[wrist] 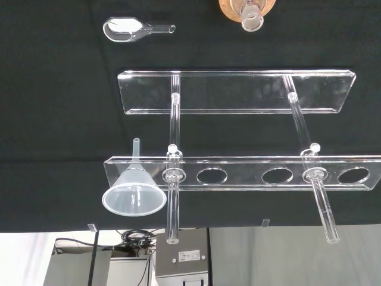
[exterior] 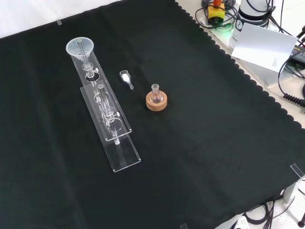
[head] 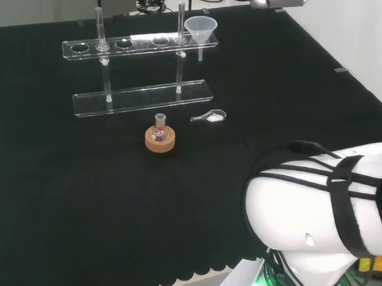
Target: Pick up the funnel from the transparent funnel stand.
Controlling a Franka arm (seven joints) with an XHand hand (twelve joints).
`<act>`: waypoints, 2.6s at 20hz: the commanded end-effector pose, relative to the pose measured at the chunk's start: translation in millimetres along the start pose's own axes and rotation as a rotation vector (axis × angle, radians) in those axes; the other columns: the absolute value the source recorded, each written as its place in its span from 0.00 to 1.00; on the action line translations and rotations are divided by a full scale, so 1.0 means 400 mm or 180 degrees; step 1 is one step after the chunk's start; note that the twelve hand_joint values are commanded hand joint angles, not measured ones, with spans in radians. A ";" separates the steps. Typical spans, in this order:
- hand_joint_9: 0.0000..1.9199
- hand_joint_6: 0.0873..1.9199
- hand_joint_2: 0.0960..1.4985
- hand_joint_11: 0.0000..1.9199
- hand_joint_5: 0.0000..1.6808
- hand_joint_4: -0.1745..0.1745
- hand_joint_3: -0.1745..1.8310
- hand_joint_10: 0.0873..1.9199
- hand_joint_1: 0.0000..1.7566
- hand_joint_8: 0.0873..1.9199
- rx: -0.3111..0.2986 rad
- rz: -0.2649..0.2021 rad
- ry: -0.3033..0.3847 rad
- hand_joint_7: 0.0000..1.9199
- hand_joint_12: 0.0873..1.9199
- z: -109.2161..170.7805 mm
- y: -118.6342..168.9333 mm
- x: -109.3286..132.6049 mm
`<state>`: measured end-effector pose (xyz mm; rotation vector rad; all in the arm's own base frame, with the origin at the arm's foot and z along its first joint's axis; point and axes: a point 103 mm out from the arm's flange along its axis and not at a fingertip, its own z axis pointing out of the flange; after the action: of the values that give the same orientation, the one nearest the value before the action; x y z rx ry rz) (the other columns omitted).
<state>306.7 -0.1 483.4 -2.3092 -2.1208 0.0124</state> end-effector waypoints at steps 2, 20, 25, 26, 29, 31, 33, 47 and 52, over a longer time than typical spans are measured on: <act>0.06 0.02 0.78 0.02 0.08 0.50 0.34 0.30 0.01 0.16 -0.0030 -0.0003 -0.0032 0.00 0.70 -0.001 -0.001 0.004; 0.07 0.00 0.82 0.01 0.10 0.50 0.27 0.30 0.00 0.16 0.0045 0.0159 -0.0097 0.00 0.71 0.028 0.048 -0.014; 0.07 0.00 0.83 0.01 0.11 0.49 0.27 0.31 0.00 0.16 -0.0024 0.0122 -0.0107 0.01 0.71 0.066 0.102 -0.040; 0.08 0.00 0.83 0.02 0.11 0.49 0.27 0.31 0.00 0.17 -0.0052 0.0108 -0.0107 0.02 0.72 0.072 0.114 -0.052; 0.12 0.00 0.81 0.04 0.14 0.47 0.25 0.31 0.03 0.22 0.0054 0.0075 -0.0087 0.06 0.72 0.093 0.158 -0.077; 0.14 0.00 0.79 0.05 0.15 0.47 0.24 0.32 0.06 0.24 0.0082 0.0053 -0.0068 0.08 0.72 0.106 0.195 -0.097; 0.16 0.00 0.77 0.05 0.15 0.47 0.23 0.32 0.10 0.25 0.0118 0.0051 -0.0034 0.10 0.72 0.121 0.242 -0.122; 0.20 0.00 0.61 0.09 0.16 0.46 0.23 0.33 0.32 0.32 0.0398 0.0058 -0.0115 0.11 0.72 0.192 0.483 -0.198; 0.21 0.00 0.58 0.09 0.17 0.45 0.26 0.33 0.33 0.33 0.0505 0.0033 -0.0121 0.10 0.72 0.221 0.550 -0.204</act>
<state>488.1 -86.0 404.9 -2.2743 -2.0461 0.1765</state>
